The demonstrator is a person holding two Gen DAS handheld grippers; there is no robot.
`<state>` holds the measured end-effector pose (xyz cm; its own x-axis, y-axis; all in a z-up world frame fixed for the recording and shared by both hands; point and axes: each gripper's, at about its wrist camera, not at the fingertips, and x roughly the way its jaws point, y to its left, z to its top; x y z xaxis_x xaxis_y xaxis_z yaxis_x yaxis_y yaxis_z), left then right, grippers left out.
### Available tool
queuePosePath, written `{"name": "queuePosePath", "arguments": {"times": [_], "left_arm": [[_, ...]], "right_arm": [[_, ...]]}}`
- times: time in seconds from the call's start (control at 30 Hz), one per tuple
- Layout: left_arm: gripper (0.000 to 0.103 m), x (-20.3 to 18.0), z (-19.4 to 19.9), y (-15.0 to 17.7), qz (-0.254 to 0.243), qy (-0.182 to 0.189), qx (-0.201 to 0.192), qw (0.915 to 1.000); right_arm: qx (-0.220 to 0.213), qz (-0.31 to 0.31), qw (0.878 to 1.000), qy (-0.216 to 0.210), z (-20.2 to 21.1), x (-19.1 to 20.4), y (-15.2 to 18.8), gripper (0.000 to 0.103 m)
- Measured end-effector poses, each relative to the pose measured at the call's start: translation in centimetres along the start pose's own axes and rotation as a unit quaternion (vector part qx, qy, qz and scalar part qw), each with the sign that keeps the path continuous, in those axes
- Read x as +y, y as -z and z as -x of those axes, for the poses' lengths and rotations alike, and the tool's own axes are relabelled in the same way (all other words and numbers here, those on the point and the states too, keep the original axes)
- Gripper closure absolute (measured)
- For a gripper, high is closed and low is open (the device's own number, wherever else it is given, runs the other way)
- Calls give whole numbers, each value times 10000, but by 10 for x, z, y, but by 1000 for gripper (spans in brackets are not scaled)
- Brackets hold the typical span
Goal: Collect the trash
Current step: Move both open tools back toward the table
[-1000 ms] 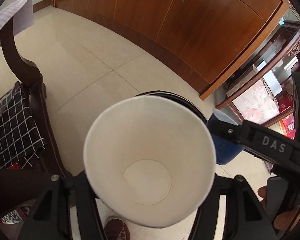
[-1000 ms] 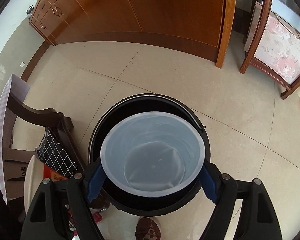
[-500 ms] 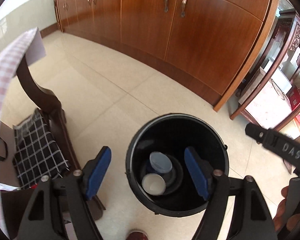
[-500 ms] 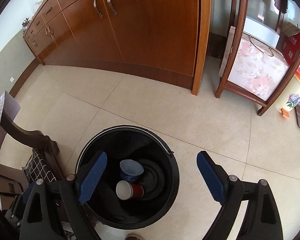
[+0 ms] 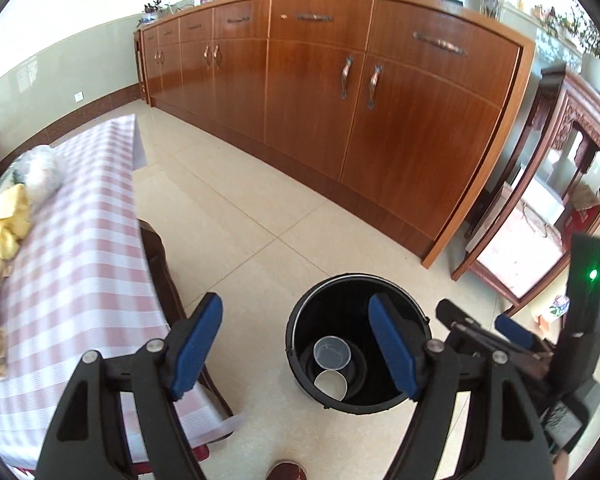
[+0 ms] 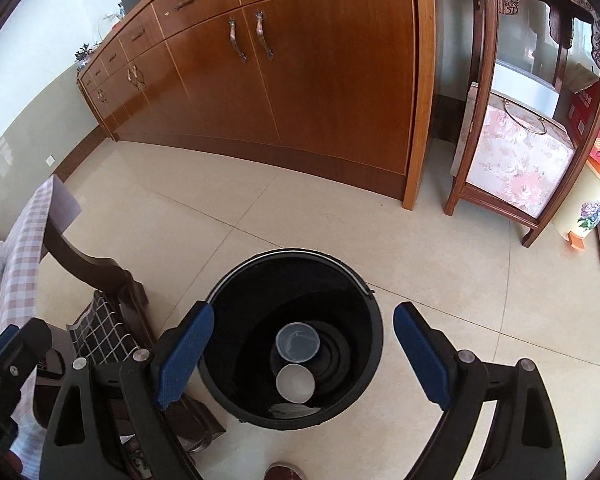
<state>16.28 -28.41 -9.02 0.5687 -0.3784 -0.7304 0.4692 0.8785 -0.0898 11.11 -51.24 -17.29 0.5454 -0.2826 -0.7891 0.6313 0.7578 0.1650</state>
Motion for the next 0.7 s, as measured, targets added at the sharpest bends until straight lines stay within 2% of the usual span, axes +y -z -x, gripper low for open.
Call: {"name": "queuePosePath", "arguments": {"times": [0.33, 0.5, 0.7], "left_arm": [[26, 61, 69, 11, 417, -404, -424, 9974], [26, 94, 96, 22, 643, -703, -621, 9935], [26, 138, 120, 41, 972, -1079, -697, 9869]], "right_arm": [[-591, 440, 9942, -779, 69, 65, 32, 10], [-871, 889, 9862, -1090, 106, 109, 44, 10], [-946, 1439, 9740, -1473, 133, 162, 61, 10]]}}
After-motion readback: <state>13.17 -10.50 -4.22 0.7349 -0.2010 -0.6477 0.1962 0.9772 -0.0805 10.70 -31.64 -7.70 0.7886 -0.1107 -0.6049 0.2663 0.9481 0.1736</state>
